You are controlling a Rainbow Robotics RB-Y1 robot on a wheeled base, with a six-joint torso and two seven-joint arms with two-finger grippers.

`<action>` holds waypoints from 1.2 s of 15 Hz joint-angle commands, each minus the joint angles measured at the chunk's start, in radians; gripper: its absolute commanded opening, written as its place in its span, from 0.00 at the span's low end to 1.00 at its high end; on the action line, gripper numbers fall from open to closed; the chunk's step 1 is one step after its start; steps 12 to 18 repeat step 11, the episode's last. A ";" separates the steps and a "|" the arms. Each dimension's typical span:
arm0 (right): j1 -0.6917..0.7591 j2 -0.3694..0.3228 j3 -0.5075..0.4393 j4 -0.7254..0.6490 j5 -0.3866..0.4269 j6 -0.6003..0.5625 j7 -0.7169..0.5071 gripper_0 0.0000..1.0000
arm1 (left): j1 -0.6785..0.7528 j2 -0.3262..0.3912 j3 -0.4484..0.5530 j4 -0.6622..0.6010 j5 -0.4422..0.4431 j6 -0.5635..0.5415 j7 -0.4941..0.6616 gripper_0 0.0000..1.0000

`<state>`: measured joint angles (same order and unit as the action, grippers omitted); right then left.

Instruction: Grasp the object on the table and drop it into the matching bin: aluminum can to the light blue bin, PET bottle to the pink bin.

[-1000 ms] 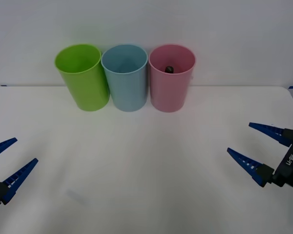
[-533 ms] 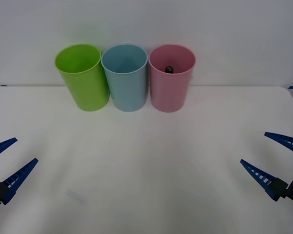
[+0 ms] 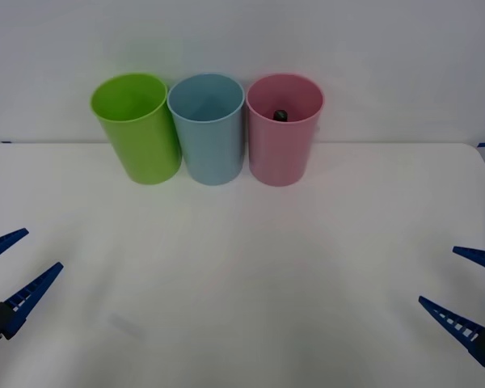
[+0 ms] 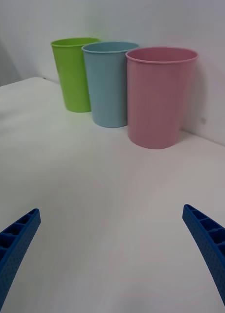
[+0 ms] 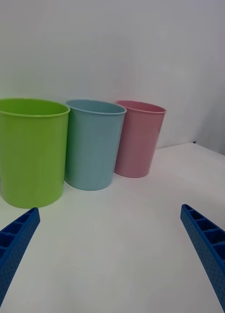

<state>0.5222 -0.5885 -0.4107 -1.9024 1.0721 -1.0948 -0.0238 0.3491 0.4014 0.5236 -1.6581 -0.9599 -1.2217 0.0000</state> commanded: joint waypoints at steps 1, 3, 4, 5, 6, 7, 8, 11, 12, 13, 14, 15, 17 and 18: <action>-0.001 -0.001 -0.016 0.046 -0.015 -0.066 0.002 1.00 | 0.000 0.000 0.000 0.000 0.000 0.000 0.000 1.00; -0.001 -0.001 -0.017 0.068 -0.029 -0.088 0.012 1.00 | 0.000 0.000 0.000 0.000 0.000 0.000 0.000 1.00; -0.001 -0.001 -0.017 0.079 -0.035 -0.096 0.016 1.00 | 0.000 0.000 0.000 0.000 0.000 0.000 0.000 1.00; 0.001 -0.001 -0.016 0.088 -0.041 -0.103 0.021 1.00 | 0.000 0.000 0.000 0.000 0.000 0.000 0.000 1.00; 0.001 -0.001 -0.014 0.094 -0.043 -0.108 0.024 1.00 | 0.000 0.000 0.000 0.000 0.000 0.000 0.000 1.00; 0.001 -0.001 -0.014 0.098 -0.043 -0.111 0.030 1.00 | 0.000 0.000 0.000 0.000 0.000 0.000 0.000 1.00; 0.001 -0.001 -0.014 0.097 -0.043 -0.114 0.031 1.00 | 0.000 0.000 0.000 0.000 0.000 0.000 0.000 1.00; 0.005 0.004 -0.014 0.098 -0.043 -0.115 0.031 1.00 | 0.000 0.000 0.000 0.000 0.000 0.000 0.000 1.00; 0.005 0.004 -0.014 0.098 -0.043 -0.115 0.031 1.00 | 0.000 0.000 0.000 0.000 0.000 0.000 0.000 1.00; 0.005 0.004 -0.014 0.098 -0.043 -0.115 0.031 1.00 | 0.000 0.000 0.000 0.000 0.000 0.000 0.000 1.00; 0.005 0.004 -0.014 0.098 -0.043 -0.115 0.031 1.00 | 0.000 0.000 0.000 0.000 0.000 0.000 0.000 1.00; 0.005 0.004 -0.014 0.098 -0.043 -0.115 0.031 1.00 | 0.000 0.000 0.000 0.000 0.000 0.000 0.000 1.00; 0.005 0.004 -0.014 0.098 -0.043 -0.115 0.031 1.00 | 0.000 0.000 0.000 0.000 0.000 0.000 0.000 1.00; 0.005 0.004 -0.014 0.098 -0.043 -0.115 0.031 1.00 | 0.000 0.000 0.000 0.000 0.000 0.000 0.000 1.00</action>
